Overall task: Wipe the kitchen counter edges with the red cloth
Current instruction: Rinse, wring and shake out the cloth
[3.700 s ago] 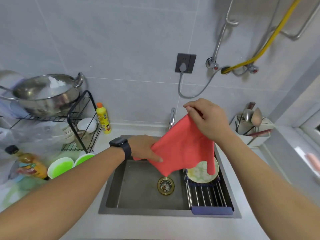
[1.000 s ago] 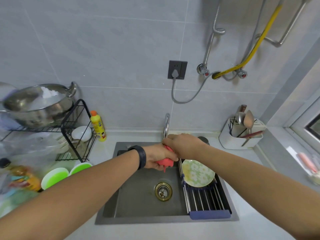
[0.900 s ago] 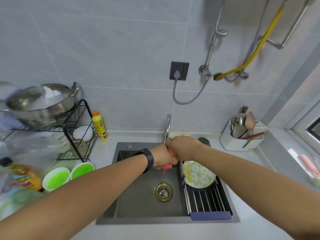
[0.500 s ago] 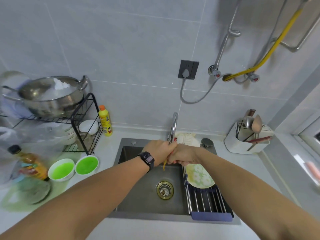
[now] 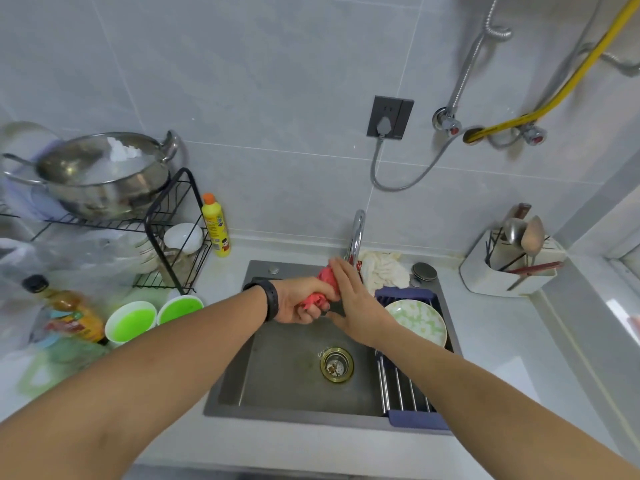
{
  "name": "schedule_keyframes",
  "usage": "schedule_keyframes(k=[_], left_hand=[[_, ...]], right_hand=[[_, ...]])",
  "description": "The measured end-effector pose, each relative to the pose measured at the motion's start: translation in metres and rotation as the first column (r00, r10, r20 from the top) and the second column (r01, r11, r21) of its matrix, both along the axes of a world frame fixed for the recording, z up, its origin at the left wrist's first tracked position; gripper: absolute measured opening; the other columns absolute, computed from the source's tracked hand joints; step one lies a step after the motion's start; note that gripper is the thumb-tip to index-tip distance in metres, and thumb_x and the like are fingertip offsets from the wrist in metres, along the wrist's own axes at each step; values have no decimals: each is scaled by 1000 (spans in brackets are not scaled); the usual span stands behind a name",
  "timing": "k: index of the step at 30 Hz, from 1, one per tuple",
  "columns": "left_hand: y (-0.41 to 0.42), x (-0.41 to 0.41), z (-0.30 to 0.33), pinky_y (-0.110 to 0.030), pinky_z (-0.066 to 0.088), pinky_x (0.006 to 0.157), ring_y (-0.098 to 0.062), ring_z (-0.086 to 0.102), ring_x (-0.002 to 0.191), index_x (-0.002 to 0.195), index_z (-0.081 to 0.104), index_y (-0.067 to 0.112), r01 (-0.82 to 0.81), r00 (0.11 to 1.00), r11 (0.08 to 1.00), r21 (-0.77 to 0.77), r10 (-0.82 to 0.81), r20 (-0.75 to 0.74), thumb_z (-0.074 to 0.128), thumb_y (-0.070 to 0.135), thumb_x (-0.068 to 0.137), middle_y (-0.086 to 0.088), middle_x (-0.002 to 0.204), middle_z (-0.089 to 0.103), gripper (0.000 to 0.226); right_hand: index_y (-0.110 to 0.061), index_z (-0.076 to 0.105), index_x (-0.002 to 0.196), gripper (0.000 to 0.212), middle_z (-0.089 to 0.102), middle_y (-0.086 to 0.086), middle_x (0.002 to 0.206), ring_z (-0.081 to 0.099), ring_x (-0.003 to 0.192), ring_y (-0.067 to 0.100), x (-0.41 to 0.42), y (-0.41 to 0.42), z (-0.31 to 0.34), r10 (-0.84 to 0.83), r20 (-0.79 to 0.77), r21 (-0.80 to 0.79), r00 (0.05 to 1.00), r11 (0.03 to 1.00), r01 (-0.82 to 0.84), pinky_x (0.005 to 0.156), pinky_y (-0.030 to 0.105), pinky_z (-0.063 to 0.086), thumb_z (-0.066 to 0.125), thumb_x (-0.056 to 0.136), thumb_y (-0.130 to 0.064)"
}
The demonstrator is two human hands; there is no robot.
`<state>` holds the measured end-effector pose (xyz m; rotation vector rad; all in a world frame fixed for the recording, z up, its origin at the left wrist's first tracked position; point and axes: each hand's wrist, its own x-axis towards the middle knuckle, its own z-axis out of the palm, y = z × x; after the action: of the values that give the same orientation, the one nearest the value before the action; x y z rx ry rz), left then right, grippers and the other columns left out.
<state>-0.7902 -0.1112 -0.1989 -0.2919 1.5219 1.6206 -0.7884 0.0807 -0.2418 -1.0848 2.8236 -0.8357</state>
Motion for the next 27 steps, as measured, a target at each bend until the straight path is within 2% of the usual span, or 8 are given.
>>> schedule_keyframes(k=[3, 8, 12, 18, 20, 23, 25, 27], left_hand=[[-16, -1, -2, -14, 26, 37, -4, 39, 41, 79, 55, 14, 106, 982, 983, 149, -127, 139, 60, 19, 96, 3, 64, 50, 19], [-47, -3, 4, -18, 17, 41, -5, 30, 40, 71, 47, 21, 274, 946, 946, 173, -298, 130, 59, 21, 98, 7, 59, 38, 30], [-56, -4, 3, -21, 12, 42, -6, 26, 39, 73, 53, 22, 307, 941, 943, 127, -320, 106, 61, 21, 97, 7, 60, 32, 25], [-18, 3, -19, -19, 18, 41, -7, 29, 42, 85, 57, 19, 43, 996, 940, -338, -65, -53, 58, 18, 95, 6, 57, 42, 10], [-5, 3, -28, -21, 27, 47, -11, 35, 45, 87, 56, 18, 1, 987, 882, -472, -77, -141, 60, 20, 92, 2, 60, 47, 7], [6, 0, -44, -29, 41, 61, -21, 55, 63, 91, 64, 11, 14, 895, 711, -703, -323, -309, 58, 15, 95, -11, 81, 61, 8], [7, 1, -57, -30, 50, 71, -25, 66, 83, 105, 66, 13, -58, 837, 622, -781, -396, -377, 60, 23, 93, -7, 98, 71, 17], [6, 0, -67, -35, 56, 75, -24, 67, 82, 113, 59, 19, -111, 816, 558, -822, -422, -396, 59, 34, 88, -3, 102, 72, 29]], right_hand=[[-10, 24, 159, 88, 23, 16, 164, 35, 149, 35, -13, -18, 5, 153, -198, -12, 968, 987, -158, 118, 44, 42, 76, 88, -10], [-6, 48, 148, 65, 45, 11, 151, 47, 138, 26, -35, -48, 8, 333, -398, -21, 855, 928, -371, 117, 36, 40, 70, 92, -31], [-14, 44, 151, 70, 53, 8, 139, 53, 128, 25, -46, -59, 12, 431, -312, 83, 846, 900, -428, 111, 32, 42, 75, 92, -35], [-19, 48, 133, 38, 63, 8, 116, 69, 95, 34, -57, -58, 17, 312, -70, 527, 947, 818, -231, 70, 40, 53, 60, 99, -31], [-15, 50, 120, 25, 66, 9, 104, 69, 91, 35, -55, -60, 16, 262, -41, 612, 964, 769, -183, 70, 41, 53, 56, 100, -27], [-13, 58, 117, 19, 69, 9, 107, 69, 96, 33, -48, -70, 12, 154, 43, 699, 987, 701, -140, 82, 47, 58, 57, 99, -21], [-13, 66, 113, 17, 70, 8, 108, 69, 98, 33, -47, -75, 8, 68, 94, 752, 993, 649, -115, 87, 49, 58, 57, 99, -17], [-15, 65, 96, 6, 68, 7, 97, 67, 91, 31, -51, -76, 3, 26, 147, 775, 989, 618, -131, 89, 47, 57, 59, 97, -15]])
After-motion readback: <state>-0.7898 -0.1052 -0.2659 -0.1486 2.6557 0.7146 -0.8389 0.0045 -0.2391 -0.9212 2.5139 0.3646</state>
